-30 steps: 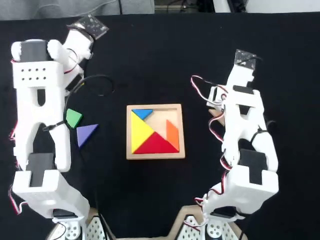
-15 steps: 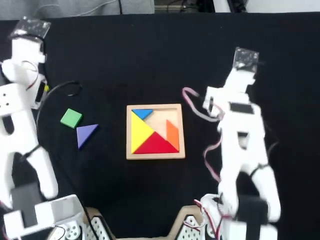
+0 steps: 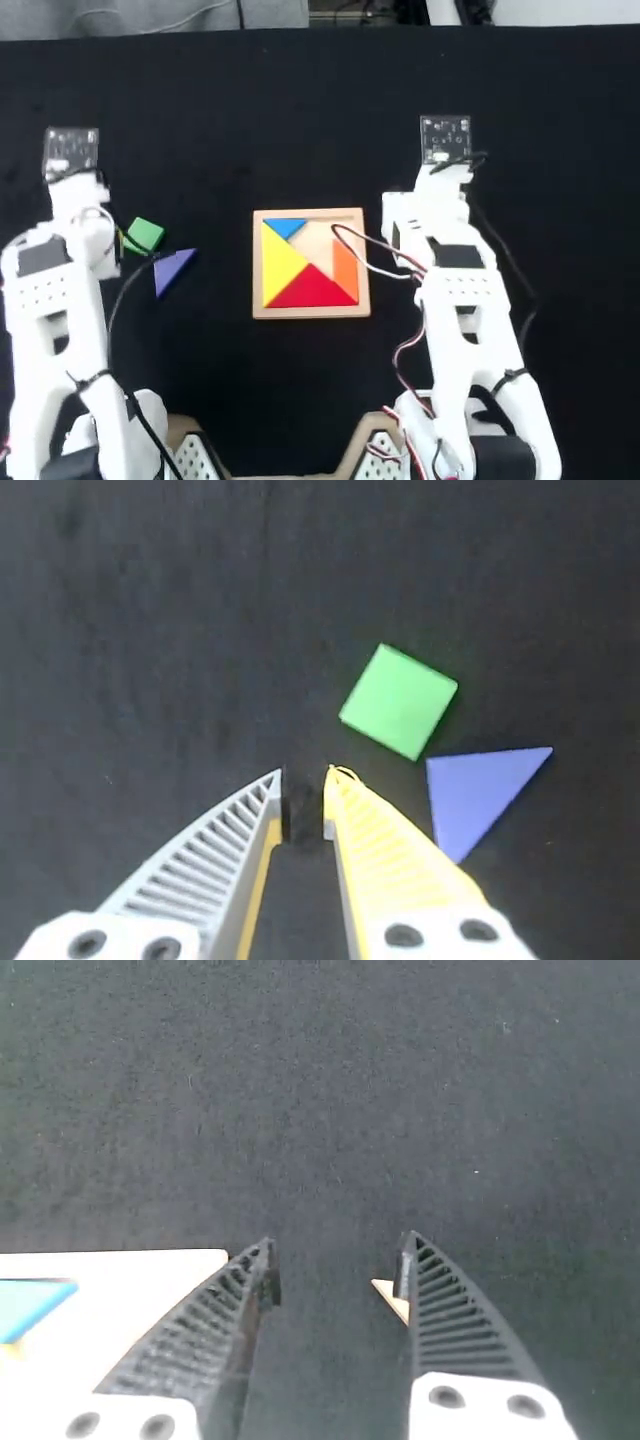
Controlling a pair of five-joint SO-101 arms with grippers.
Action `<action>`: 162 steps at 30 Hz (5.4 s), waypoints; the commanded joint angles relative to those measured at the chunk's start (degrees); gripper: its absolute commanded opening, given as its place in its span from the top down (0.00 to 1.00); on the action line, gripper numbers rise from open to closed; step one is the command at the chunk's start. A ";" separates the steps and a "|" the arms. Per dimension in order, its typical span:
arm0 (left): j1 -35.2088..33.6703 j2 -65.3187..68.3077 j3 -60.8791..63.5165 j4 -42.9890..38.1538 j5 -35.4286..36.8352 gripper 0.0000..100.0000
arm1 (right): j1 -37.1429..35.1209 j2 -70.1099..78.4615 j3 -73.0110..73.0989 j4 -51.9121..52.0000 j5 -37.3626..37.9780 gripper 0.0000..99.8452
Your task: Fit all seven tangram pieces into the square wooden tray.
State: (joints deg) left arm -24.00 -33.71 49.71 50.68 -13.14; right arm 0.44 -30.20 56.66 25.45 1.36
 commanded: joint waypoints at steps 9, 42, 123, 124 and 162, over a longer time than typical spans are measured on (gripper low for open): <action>-0.22 -2.29 3.47 -2.64 4.31 0.92 | -0.97 -1.36 0.13 -1.85 0.53 0.81; 4.00 55.74 -48.22 8.97 -28.04 0.73 | -0.53 14.20 -9.19 -1.41 3.34 0.81; 36.26 34.02 -55.34 40.97 -11.60 0.90 | 9.49 14.29 -9.71 -4.31 -3.78 0.81; 37.67 34.11 -54.02 38.68 -10.46 0.90 | 9.85 14.29 -9.80 -4.31 -4.31 0.81; 47.16 51.34 -42.95 0.70 -1.14 0.90 | 10.02 14.29 -10.07 -4.31 -4.31 0.81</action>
State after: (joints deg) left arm 24.09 18.42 9.80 50.68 -14.73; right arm 9.67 -15.87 50.15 22.29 -2.68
